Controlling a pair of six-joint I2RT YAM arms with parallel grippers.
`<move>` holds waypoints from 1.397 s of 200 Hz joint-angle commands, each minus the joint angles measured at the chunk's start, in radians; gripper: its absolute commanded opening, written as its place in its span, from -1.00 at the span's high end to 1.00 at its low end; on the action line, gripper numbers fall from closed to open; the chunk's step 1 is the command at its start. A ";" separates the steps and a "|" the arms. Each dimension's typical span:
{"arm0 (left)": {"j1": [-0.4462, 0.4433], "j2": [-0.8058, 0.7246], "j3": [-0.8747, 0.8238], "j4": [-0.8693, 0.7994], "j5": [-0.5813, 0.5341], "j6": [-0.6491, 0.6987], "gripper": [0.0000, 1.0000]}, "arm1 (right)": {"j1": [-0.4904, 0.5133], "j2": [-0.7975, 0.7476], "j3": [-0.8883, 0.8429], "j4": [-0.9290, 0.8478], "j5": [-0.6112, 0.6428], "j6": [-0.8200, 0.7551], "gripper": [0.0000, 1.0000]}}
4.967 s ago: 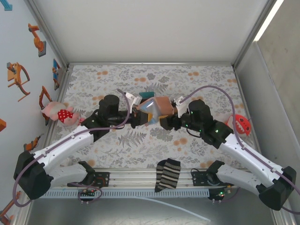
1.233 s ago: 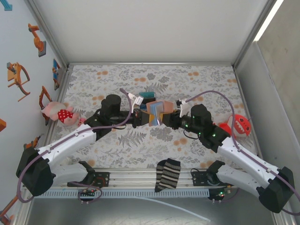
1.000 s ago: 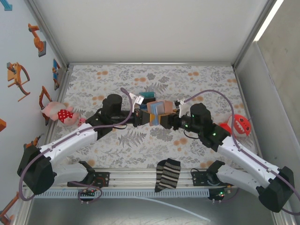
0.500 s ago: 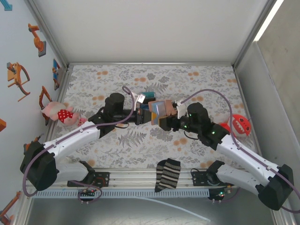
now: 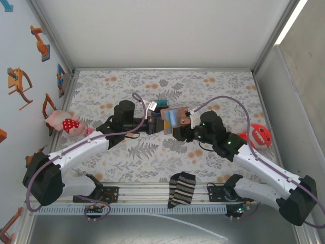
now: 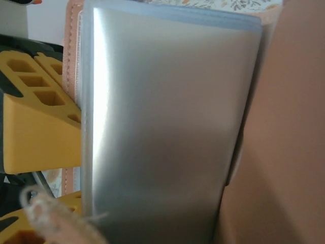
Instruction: Take the credit cards out of the card holder
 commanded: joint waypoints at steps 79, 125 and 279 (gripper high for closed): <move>-0.002 -0.070 0.020 0.016 0.062 0.083 1.00 | 0.007 -0.073 0.026 -0.088 0.217 0.033 0.03; 0.000 -0.092 0.009 -0.006 0.055 0.097 1.00 | 0.007 -0.127 0.044 -0.138 0.263 0.016 -0.02; 0.011 -0.137 -0.029 -0.056 0.040 0.135 1.00 | -0.007 -0.132 0.199 -0.612 0.735 0.108 -0.14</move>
